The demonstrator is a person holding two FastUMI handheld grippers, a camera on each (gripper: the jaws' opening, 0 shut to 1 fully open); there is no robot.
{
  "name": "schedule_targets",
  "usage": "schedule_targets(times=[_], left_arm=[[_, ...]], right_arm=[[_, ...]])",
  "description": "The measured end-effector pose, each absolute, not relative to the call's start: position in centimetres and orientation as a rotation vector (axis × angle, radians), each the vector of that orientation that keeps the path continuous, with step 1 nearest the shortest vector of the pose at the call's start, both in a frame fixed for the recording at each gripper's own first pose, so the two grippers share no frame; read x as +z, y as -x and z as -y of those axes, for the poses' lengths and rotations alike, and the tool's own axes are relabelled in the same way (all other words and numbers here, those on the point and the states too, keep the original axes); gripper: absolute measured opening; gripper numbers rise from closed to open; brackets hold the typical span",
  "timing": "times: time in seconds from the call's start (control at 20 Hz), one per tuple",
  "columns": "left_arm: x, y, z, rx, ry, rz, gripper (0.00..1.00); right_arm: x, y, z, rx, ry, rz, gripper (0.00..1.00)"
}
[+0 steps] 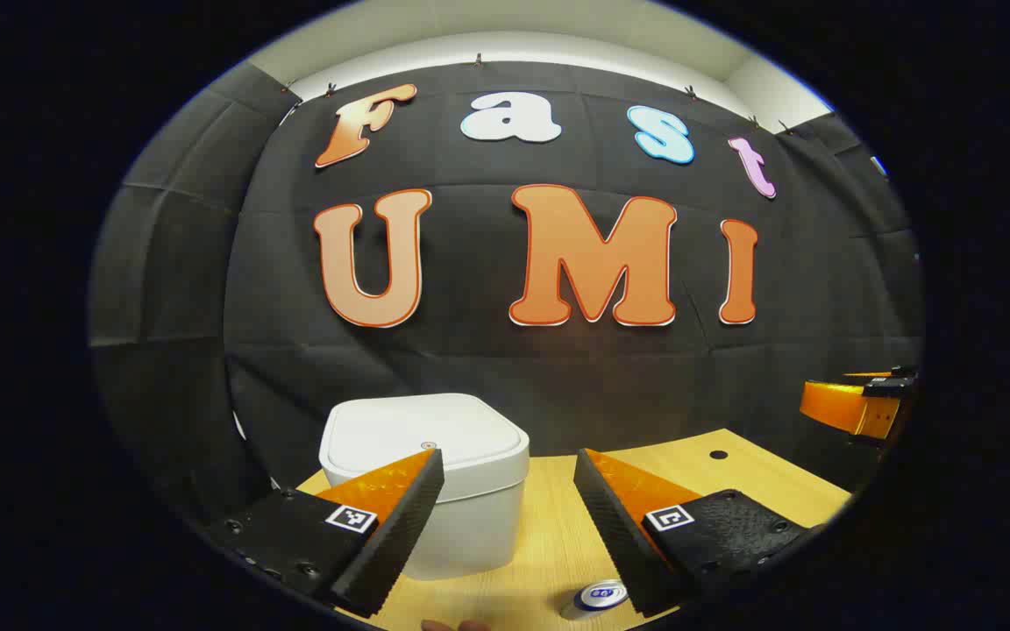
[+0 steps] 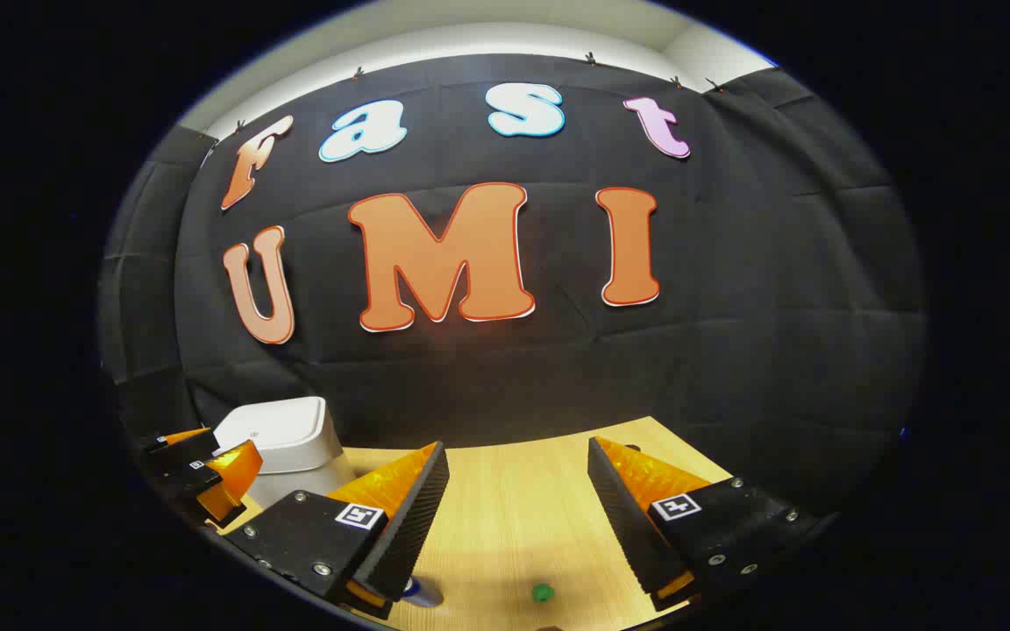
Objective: Press the lid of the desktop garbage bin to open it, pick up the crumpled paper on the desktop and throw it into the bin, then pick up the pop can on the desktop and drop it into the bin, and finally close the garbage bin lid.
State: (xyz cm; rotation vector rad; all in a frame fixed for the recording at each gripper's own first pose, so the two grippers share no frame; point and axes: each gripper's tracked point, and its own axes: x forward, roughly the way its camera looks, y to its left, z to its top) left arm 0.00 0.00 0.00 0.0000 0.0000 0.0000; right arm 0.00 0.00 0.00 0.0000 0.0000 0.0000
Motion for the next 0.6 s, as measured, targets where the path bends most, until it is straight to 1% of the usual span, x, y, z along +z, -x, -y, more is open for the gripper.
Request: schedule_targets(times=[0.15,0.2,0.35,0.4,0.6], left_arm=[[1.1,0.0,0.0,0.027,0.013,0.056,0.95],[0.8,0.2,0.3,0.034,0.02,0.055,0.95],[0.3,0.6,0.7,0.069,0.011,0.039,0.95],[0.4,0.8,0.7,0.081,0.005,0.04,0.95],[1.2,1.7,0.8,0.096,0.012,0.048,0.95]], right_arm=[[-0.2,-0.4,0.3,0.049,-0.005,-0.002,0.95],[-0.3,-0.4,0.3,0.068,-0.013,-0.004,1.0],[-0.4,-0.4,0.6,0.093,-0.01,0.002,1.0],[-0.4,-0.3,0.8,0.09,0.008,0.005,0.95],[-0.4,0.3,0.6,0.11,0.053,-0.005,0.95]])
